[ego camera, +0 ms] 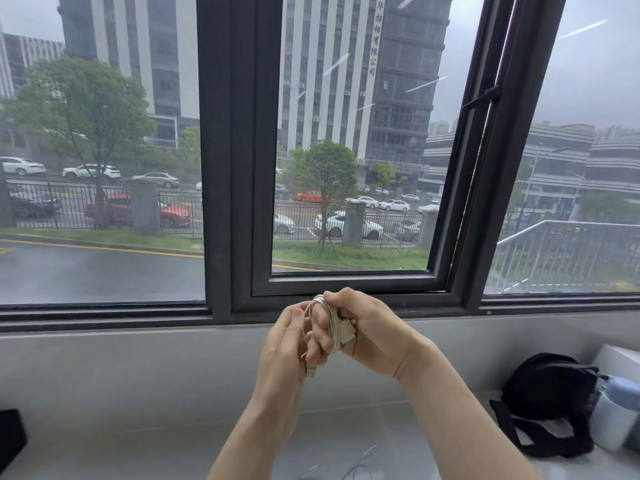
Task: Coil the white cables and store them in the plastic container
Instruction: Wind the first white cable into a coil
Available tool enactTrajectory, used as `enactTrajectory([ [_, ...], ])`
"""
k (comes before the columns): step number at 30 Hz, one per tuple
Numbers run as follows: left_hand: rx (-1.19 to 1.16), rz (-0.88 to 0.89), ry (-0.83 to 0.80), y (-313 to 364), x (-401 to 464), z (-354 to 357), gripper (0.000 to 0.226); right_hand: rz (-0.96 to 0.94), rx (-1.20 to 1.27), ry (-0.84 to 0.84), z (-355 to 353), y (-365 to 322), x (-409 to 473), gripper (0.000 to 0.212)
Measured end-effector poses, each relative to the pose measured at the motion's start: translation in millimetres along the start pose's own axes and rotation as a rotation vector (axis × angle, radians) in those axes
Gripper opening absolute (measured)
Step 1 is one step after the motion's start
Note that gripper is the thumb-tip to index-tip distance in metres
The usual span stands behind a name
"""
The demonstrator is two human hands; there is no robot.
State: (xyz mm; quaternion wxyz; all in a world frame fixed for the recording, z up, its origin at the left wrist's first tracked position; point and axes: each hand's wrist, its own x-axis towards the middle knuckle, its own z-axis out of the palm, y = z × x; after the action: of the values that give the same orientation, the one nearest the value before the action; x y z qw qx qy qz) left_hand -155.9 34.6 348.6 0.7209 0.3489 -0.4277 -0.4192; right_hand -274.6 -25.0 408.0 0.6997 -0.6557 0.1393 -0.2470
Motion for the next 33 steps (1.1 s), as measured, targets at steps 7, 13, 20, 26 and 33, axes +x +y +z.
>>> enactTrajectory([
  [7, 0.045, 0.132, -0.012, 1, -3, -1, 0.034, 0.037, 0.022, 0.020, -4, 5, -2, 0.049],
  [13, 0.119, 0.191, 0.032, -5, -2, -7, 0.022, 0.097, -0.032, 0.096, 0, 4, 0, 0.068],
  [20, 0.375, 0.356, 0.094, -10, -5, -17, 0.006, 0.181, -0.139, 0.391, 15, 0, 9, 0.078],
  [26, 0.579, 0.467, 0.096, -2, 1, -21, 0.009, 0.089, -0.524, 0.656, 12, 12, 20, 0.074],
  [33, 0.450, 0.306, 0.122, -1, 11, -30, 0.019, 0.054, -0.480, 0.306, 7, 15, 14, 0.052],
])
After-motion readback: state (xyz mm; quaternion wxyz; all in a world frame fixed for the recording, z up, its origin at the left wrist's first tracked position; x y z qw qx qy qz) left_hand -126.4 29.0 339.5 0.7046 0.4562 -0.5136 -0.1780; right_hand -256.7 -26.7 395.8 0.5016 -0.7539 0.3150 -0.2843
